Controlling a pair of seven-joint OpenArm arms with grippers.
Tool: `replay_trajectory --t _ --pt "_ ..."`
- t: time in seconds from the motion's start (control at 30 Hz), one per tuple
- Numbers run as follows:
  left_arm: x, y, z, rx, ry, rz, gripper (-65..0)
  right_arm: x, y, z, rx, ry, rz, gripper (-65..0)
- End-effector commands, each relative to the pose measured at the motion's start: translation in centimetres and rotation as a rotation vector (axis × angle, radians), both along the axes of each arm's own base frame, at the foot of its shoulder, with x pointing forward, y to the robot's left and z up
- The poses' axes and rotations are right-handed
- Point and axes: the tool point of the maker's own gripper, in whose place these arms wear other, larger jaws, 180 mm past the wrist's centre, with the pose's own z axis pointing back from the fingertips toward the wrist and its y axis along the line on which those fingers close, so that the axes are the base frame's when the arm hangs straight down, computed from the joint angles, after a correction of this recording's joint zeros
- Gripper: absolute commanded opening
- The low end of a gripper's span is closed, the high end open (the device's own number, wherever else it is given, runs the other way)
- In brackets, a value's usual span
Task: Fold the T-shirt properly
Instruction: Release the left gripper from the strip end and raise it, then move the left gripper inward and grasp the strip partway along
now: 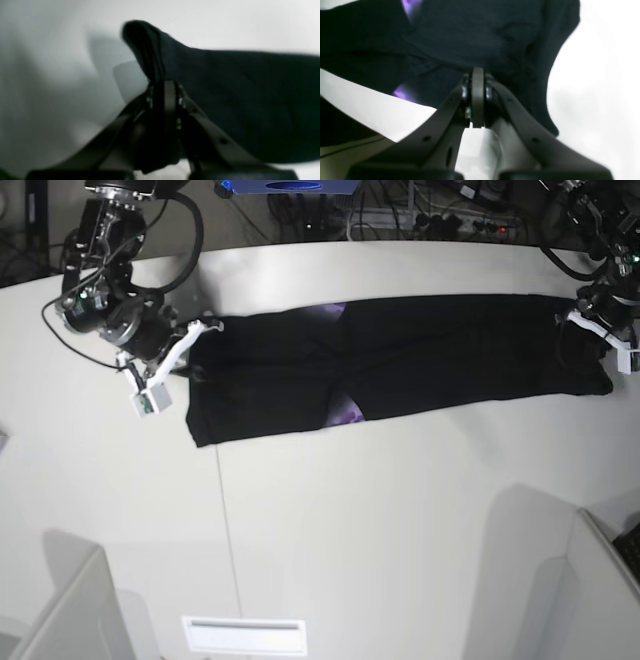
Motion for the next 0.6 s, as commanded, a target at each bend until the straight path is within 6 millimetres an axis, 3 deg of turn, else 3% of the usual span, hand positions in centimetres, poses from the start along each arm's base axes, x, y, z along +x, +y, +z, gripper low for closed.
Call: replay_trajectory --t 0.0,0.2,0.37,0.57 --pt "0.6 -0.5 1.3 0.021 -0.041 -0.024 -65.0 0.7 0.1 1.2 0.012 -0.050 0.004 -65.0" --pt "0.8 -5.9 1.3 -0.008 -0.049 -0.134 -65.0 0.7 0.0 1.2 0.010 -0.048 0.000 -65.0" --pt "1.4 -11.0 -0.6 -0.088 -0.018 -0.245 -65.0 0.3 0.0 0.9 0.010 -0.037 0.000 -65.0" --pt "1.8 -15.3 -1.6 -0.178 -0.021 -0.293 -65.0 0.3 -0.2 0.7 0.006 -0.030 -0.001 -65.0"
